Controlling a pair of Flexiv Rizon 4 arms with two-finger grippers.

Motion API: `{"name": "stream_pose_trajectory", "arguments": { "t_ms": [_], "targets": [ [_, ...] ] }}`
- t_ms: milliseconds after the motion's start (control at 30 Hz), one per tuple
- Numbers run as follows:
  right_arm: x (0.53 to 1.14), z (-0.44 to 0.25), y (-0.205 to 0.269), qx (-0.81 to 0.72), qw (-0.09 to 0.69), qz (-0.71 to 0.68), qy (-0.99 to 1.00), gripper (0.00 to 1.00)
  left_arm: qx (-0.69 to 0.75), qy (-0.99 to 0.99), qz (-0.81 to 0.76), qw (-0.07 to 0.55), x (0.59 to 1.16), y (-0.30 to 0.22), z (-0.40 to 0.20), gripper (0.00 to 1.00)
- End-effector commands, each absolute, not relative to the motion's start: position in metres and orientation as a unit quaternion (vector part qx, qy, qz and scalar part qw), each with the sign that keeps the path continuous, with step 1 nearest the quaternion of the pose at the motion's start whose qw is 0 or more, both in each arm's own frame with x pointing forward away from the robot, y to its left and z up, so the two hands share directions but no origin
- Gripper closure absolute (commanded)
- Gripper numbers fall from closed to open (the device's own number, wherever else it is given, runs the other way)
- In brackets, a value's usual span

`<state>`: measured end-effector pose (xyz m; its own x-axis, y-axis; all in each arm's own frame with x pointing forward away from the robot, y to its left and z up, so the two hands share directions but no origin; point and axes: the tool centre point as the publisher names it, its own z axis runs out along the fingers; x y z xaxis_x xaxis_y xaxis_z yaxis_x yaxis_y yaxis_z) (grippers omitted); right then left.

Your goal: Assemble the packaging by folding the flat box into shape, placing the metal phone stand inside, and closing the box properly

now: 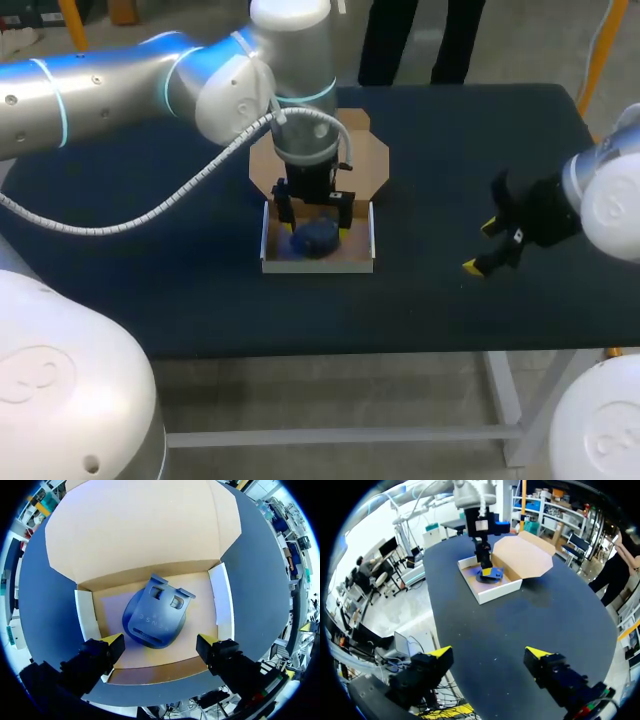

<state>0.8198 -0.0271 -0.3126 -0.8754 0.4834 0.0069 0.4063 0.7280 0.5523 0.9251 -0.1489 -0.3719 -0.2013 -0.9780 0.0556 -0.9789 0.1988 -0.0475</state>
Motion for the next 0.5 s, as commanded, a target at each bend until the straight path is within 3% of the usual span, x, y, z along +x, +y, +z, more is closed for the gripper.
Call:
{"name": "stream_pose_trajectory", "arguments": {
  "t_ms": [33, 500],
  "targets": [
    [0.819, -0.313, -0.028, 0.239, 0.069, 0.282, 0.927, 0.00, 0.640, -0.768, 0.027, 0.001, 0.926, -0.155, -0.381, 0.00],
    [0.819, -0.313, -0.028, 0.239, 0.069, 0.282, 0.927, 0.00, 0.667, -0.745, 0.010, 0.006, 0.907, -0.149, -0.393, 0.00]
  ]
}}
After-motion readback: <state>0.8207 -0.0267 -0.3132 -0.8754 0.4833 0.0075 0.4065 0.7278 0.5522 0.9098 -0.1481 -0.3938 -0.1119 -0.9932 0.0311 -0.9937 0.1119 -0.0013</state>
